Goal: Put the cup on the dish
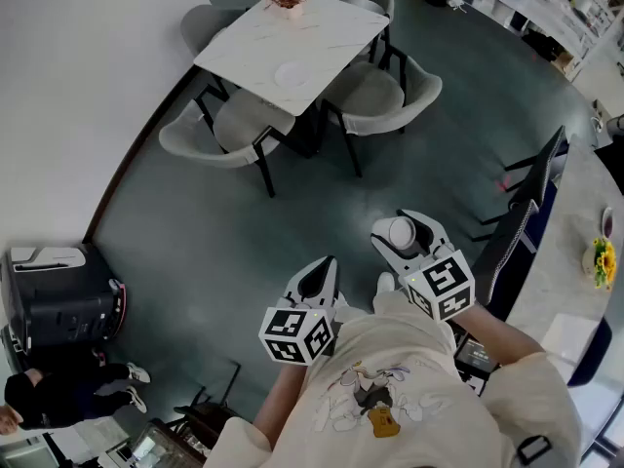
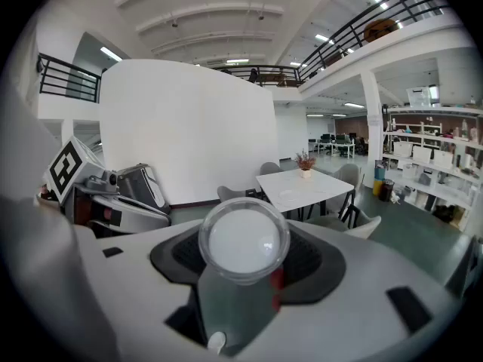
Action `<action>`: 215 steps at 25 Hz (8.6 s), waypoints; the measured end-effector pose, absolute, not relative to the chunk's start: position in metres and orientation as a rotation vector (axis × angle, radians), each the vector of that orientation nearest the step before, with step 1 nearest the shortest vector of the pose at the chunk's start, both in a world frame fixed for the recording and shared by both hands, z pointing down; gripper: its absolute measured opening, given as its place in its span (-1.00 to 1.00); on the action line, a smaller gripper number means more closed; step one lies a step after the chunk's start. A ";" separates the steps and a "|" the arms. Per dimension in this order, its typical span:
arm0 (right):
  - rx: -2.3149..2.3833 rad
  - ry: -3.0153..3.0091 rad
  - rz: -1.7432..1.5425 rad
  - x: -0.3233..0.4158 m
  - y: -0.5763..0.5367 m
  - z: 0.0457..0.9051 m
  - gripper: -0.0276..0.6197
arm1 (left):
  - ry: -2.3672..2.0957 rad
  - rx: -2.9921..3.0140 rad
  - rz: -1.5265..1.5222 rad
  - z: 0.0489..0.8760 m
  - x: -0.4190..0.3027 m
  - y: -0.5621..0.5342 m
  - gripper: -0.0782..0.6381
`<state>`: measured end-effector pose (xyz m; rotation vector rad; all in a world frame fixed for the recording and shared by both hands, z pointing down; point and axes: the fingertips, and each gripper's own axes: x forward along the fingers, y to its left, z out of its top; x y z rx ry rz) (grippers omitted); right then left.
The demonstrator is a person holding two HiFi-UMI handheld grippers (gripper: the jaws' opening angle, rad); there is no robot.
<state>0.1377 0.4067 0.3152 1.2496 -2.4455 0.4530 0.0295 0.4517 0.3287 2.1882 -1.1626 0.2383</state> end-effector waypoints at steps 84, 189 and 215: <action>1.196 -2.383 0.588 0.017 0.218 0.319 -0.10 | -1.128 2.154 0.115 0.341 -0.098 0.262 -0.77; 0.908 -2.503 0.414 0.026 -0.224 0.464 -0.10 | -1.358 2.041 0.336 0.475 -0.048 -0.177 -0.77; 0.937 -2.423 0.405 0.015 -0.250 0.545 -0.10 | -1.349 2.064 0.402 0.561 -0.060 -0.210 -0.77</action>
